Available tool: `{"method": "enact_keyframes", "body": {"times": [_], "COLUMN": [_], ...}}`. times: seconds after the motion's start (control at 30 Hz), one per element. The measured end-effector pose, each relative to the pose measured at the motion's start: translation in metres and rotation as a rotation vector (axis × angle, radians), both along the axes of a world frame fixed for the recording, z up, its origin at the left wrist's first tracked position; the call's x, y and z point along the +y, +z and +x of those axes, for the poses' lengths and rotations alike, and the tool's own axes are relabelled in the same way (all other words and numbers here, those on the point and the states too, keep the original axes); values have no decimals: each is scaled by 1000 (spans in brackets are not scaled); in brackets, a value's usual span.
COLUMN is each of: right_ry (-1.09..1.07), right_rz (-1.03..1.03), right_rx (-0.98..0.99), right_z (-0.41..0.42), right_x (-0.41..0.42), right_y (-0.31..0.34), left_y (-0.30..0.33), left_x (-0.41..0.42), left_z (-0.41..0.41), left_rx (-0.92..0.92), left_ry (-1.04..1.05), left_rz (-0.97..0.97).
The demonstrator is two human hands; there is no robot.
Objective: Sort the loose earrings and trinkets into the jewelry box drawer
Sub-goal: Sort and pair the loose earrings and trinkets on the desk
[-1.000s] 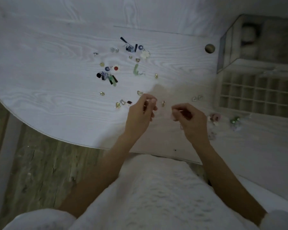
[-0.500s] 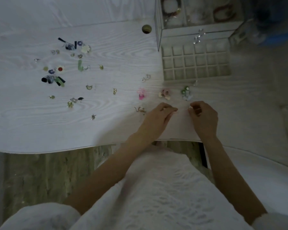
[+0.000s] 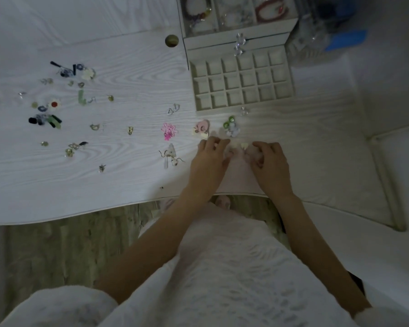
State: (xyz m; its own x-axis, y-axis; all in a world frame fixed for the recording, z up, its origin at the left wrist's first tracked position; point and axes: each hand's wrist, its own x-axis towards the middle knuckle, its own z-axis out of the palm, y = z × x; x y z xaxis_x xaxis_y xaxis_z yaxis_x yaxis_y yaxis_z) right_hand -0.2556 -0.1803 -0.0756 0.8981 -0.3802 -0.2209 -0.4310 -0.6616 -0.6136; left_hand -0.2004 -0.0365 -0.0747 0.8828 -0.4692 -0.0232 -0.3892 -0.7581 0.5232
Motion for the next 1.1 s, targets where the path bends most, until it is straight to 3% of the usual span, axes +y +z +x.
{"method": "enact_keyframes", "body": {"times": [0.13, 0.23, 0.67, 0.93, 1.0, 1.1], "right_ry": [20, 58, 126, 172, 236, 411], "right_rz": [29, 17, -17, -90, -125, -138], "right_rx": [5, -10, 23, 3, -24, -84], "right_z": [3, 6, 8, 5, 8, 22], "right_x": [2, 3, 8, 12, 18, 42], "right_y": [1, 2, 3, 22, 32, 46], "left_y": [-1, -1, -3, 18, 33, 57], "left_x": [-10, -19, -16, -4, 13, 58], "left_z": [-1, -2, -9, -9, -5, 3], "left_rx": [126, 164, 126, 257, 222, -14], "left_ry": [55, 96, 99, 94, 65, -42], "left_rz": [66, -4, -62, -85, -116, -248]}}
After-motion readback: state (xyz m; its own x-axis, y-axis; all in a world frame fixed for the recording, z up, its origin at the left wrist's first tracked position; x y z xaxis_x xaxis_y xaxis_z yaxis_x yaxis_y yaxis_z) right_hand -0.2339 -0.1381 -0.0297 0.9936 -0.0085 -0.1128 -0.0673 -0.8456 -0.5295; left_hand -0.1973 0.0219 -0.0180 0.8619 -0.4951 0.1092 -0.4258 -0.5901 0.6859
